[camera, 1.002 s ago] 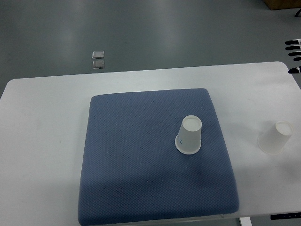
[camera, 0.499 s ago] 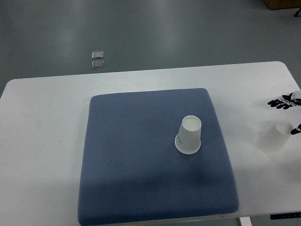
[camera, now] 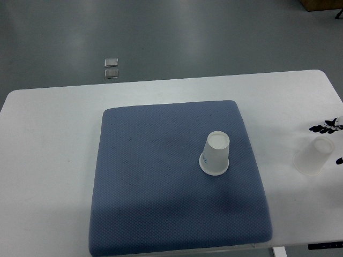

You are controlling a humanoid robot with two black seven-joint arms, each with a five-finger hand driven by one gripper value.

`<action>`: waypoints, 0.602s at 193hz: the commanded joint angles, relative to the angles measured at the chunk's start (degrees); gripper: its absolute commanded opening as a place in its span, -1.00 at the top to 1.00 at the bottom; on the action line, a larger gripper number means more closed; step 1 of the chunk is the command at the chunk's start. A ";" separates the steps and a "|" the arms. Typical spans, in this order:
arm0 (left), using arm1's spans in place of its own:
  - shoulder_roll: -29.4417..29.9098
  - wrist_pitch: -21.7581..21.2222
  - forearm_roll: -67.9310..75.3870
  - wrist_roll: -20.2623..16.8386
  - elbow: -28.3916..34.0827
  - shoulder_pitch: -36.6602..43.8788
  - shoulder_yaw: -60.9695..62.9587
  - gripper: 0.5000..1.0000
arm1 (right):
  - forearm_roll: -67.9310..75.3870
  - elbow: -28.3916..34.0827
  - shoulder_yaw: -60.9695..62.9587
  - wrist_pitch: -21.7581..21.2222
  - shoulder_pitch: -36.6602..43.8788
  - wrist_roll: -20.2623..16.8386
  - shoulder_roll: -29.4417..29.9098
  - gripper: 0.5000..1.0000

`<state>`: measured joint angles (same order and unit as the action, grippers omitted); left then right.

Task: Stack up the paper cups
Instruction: 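Close the right hand fingers around the standing white paper cup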

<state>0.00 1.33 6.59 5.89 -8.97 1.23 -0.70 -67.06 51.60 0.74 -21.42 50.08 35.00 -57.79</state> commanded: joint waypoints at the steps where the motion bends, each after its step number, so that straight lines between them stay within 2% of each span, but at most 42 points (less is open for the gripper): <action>1: 0.00 -0.02 0.00 0.00 0.00 0.00 0.00 -1.00 | 0.00 0.00 -0.04 1.38 -0.42 0.00 0.57 -0.74; 82: 0.00 -0.02 0.00 0.00 0.00 0.00 0.00 -1.00 | -0.35 -0.36 -0.04 9.29 -2.88 0.00 4.18 -0.69; 116: 0.00 -0.02 0.00 0.00 0.00 0.00 0.00 -1.00 | -0.44 -0.36 0.05 10.26 -3.85 0.00 4.53 -0.63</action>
<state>0.00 1.31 6.59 5.89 -8.97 1.24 -0.70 -67.47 51.27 0.76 -11.49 46.51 35.00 -53.36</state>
